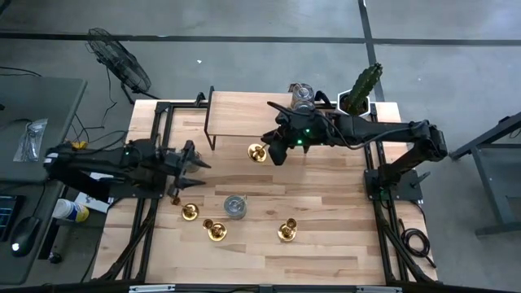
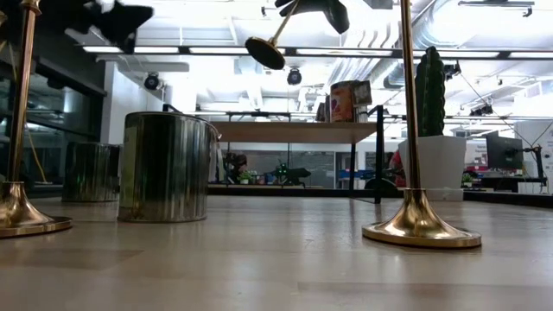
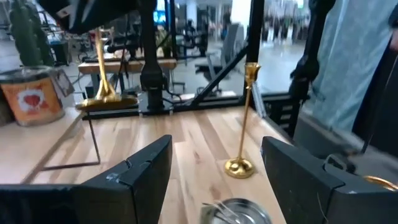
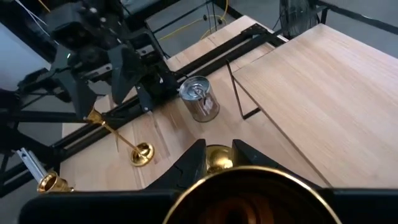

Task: Pick & Place candle stick holders
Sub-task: Put the gold candle holder on the shelf

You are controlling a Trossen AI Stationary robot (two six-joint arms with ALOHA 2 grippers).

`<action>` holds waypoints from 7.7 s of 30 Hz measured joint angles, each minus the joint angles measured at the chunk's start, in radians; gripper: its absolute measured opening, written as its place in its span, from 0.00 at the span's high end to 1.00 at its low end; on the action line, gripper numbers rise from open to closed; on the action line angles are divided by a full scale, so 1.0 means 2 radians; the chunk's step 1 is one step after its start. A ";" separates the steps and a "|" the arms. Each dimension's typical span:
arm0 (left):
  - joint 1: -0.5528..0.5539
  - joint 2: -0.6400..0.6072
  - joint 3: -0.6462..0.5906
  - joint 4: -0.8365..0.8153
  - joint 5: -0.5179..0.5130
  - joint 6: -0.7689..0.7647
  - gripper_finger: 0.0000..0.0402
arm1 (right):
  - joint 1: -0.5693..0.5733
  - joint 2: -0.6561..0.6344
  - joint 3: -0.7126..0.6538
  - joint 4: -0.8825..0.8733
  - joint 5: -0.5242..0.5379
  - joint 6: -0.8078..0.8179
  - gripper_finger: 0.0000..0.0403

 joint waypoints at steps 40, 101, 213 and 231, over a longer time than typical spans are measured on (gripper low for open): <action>0.000 0.279 0.189 -0.008 -0.010 0.061 0.39 | 0.000 0.000 0.000 -0.058 -0.066 -0.066 0.84; 0.014 0.520 0.373 -0.015 -0.196 -0.017 0.43 | 0.000 -0.001 0.000 -0.046 -0.064 -0.066 0.85; 0.341 0.523 0.368 0.069 -0.172 -0.059 0.98 | 0.030 -0.299 -0.358 0.060 0.071 0.101 0.38; 0.339 0.539 0.305 0.122 -0.268 -0.108 0.98 | 0.030 -0.299 -0.357 0.062 0.094 0.107 0.38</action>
